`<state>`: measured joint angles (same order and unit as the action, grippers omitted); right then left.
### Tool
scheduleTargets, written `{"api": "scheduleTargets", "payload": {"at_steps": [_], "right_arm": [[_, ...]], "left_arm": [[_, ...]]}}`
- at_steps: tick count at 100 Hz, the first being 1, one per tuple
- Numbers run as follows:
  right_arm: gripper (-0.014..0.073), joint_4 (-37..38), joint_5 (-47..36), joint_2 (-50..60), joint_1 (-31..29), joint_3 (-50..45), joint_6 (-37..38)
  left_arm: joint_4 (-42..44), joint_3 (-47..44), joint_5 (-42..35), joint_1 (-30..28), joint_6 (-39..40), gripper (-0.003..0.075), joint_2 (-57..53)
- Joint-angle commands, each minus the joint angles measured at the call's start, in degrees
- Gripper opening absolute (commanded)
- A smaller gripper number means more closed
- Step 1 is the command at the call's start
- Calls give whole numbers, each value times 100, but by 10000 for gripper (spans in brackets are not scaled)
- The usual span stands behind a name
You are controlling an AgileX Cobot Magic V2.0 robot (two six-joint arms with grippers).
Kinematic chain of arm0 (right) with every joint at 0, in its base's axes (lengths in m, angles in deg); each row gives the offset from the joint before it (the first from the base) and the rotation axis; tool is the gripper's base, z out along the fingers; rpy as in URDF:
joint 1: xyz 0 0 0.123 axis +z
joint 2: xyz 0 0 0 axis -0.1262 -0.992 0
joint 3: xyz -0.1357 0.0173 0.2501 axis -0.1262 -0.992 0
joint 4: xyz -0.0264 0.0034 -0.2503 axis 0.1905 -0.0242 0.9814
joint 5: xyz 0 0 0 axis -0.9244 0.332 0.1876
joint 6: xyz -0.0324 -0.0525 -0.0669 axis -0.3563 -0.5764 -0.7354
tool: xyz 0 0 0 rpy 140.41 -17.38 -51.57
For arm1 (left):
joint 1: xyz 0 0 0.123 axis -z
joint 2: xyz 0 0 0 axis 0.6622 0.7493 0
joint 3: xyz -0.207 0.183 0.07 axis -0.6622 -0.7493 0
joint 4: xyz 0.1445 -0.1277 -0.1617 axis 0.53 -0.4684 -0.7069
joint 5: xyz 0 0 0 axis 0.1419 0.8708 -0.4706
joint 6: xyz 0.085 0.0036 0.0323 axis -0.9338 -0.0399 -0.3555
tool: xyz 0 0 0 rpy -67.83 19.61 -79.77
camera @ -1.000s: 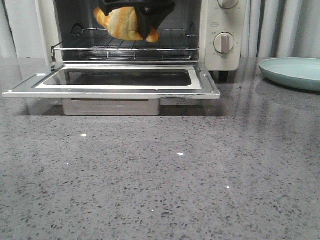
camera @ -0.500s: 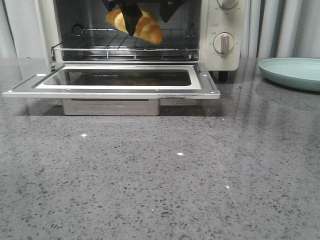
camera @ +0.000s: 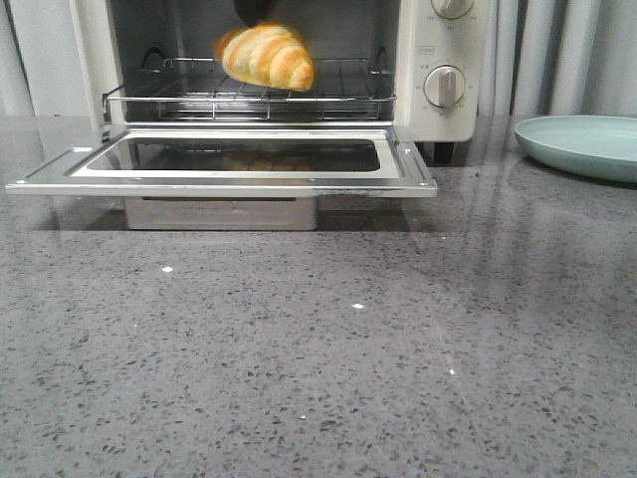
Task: Put bread in oven
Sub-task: 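Lower the croissant onto the oven rack and open the right gripper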
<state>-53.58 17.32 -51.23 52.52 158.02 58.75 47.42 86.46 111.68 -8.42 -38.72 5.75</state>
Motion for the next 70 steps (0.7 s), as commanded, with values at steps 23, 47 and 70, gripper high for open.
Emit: {"api": "scheduleTargets", "payload": {"at_steps": [23, 47, 70], "right_arm": [[-56, 1090, -766, 2405, 991, -1170, 830], [-55, 1124, -1209, 4486, 1093, -2828, 831], [-55, 1384, -1512, 6663, 1093, -4957, 839]], "left_arm": [[789, -723, 26, -10, 676, -21, -1143], [961, -937, 164, -10, 663, -21, -1184], [997, -1049, 241, -10, 663, -21, -1184]]}}
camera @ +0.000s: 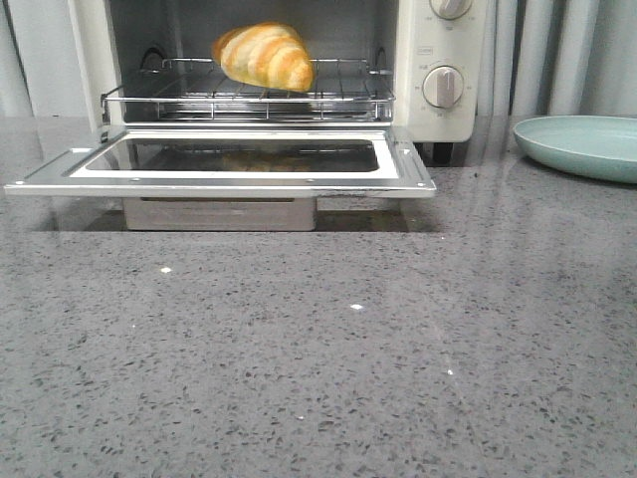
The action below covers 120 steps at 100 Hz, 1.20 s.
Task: Put bread in oven
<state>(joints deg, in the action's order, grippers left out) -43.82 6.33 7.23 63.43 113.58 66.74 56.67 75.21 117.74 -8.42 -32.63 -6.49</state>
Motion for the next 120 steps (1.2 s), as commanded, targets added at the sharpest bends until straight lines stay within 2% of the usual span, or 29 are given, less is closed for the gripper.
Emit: {"api": "scheduleTargets", "payload": {"at_steps": [1, 22, 42, 58, 120], "right_arm": [[-55, 420, -400, 883, 2, -627, 40], [-55, 527, -220, 2889, 2, -1870, 40], [-56, 731, 116, 4152, 2, -2300, 40], [-56, 729, 336, 4304, 2, -2422, 40], [-57, 706, 334, 4304, 2, -2449, 40]], "left_arm": [[72, 63, -364, -10, 54, -21, 40], [61, -65, -347, -10, 54, -21, 40], [61, -79, -345, -10, 54, -21, 40], [61, -79, -345, -10, 54, -21, 40], [-164, -252, -361, -10, 54, -21, 40]]}}
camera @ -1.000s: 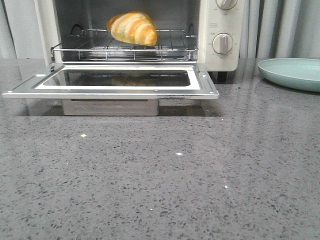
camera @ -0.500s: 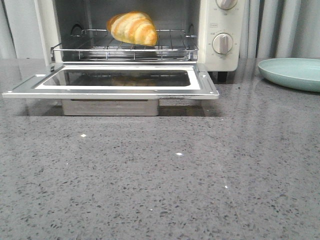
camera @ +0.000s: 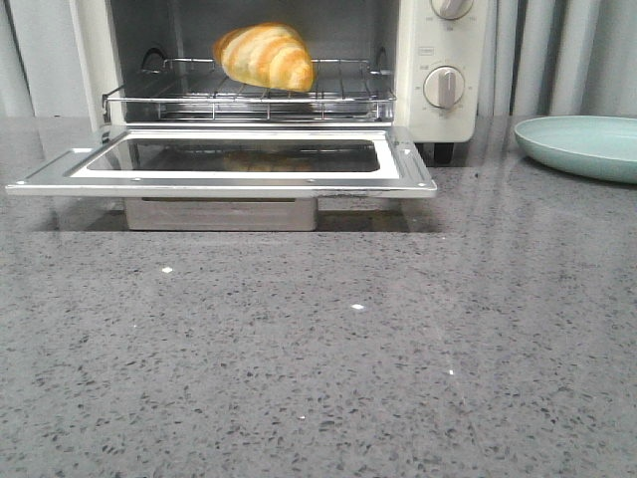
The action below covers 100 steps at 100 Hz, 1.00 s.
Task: Put bread in oven
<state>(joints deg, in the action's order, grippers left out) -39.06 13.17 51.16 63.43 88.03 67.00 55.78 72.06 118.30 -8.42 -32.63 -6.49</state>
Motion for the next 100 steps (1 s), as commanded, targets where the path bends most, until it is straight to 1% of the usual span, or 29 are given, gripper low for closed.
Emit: {"api": "scheduleTargets", "payload": {"at_steps": [1, 9, 14, 21, 24, 30, 38, 46, 56, 65, 73, 74, 75, 89, 94, 100], "right_arm": [[-57, 231, -350, -89, 2, 106, 14], [-57, 231, -350, -89, 2, 106, 14], [-57, 231, -350, -89, 2, 106, 14], [-57, 231, -350, -89, 2, 106, 14], [-57, 231, -350, -89, 2, 106, 14], [-57, 231, -350, -89, 2, 106, 14], [-57, 231, -350, -89, 2, 106, 14], [-57, 231, -350, -89, 2, 106, 14], [-57, 231, -350, -89, 2, 106, 14], [-57, 231, -350, -89, 2, 106, 14], [-57, 231, -350, -89, 2, 106, 14], [-57, 231, -350, -89, 2, 106, 14], [-57, 231, -350, -89, 2, 106, 14], [-57, 231, -350, -89, 2, 106, 14], [-57, 231, -350, -89, 2, 106, 14], [-57, 231, -350, -89, 2, 106, 14]], "left_arm": [[-75, 64, -428, -10, 54, -21, 40], [-88, 9, -439, -20, 54, -22, 33], [161, 9, -453, -20, 0, -22, -29], [269, -30, -512, -20, -571, -21, -49], [26, -79, -512, -20, -829, -21, -49], [-688, -239, -539, -91, -926, -22, -49], [-790, -358, -569, -355, -1200, -21, -51], [-1407, -446, -608, -634, -1211, -21, -51], [-1912, -545, -865, -1042, -1211, -21, -51], [-1956, -782, -1378, -1488, -1255, -21, -51], [-1956, -1111, -2135, -1828, -1763, -21, -51], [-1956, -1185, -2135, -1850, -1763, -21, -51], [-1956, -1224, -2351, -1892, -1875, -21, -51], [-1956, -2088, -3767, -2102, -1926, -22, -51], [-1956, -2363, -4073, -2127, -1903, -22, -51], [-1988, -2606, -4130, -2153, -1812, -22, -78]]}}
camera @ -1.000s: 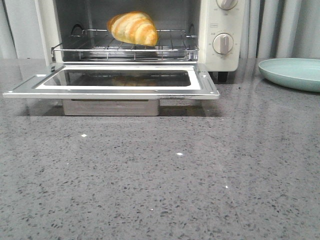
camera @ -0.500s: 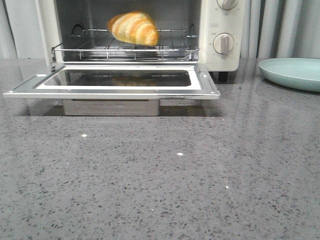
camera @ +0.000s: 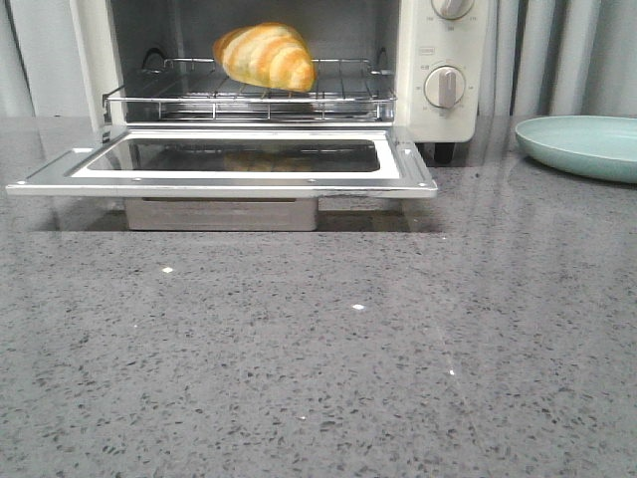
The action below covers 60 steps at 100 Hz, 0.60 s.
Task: Put bread in oven
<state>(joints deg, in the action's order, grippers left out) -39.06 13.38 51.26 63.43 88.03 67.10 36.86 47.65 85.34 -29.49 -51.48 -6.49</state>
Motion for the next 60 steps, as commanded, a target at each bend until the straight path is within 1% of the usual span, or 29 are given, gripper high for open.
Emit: {"api": "scheduleTargets", "payload": {"at_steps": [1, 11, 17, 26, 60], "right_arm": [[-57, 231, -371, -99, 2, 106, 4], [-57, 231, -371, -99, 2, 106, 4], [-57, 231, -371, -99, 2, 106, 4], [-57, 231, -371, -99, 2, 106, 4], [-57, 231, -371, -99, 2, 106, 4]], "left_arm": [[-96, -188, -835, -59, 116, -22, -90], [-118, -433, -549, -246, 471, -22, -166], [-118, -478, -191, -402, 760, -22, -166], [-203, -537, 67, -551, 1189, -22, -166], [-217, -537, 144, -602, 1201, -21, -166]]}}
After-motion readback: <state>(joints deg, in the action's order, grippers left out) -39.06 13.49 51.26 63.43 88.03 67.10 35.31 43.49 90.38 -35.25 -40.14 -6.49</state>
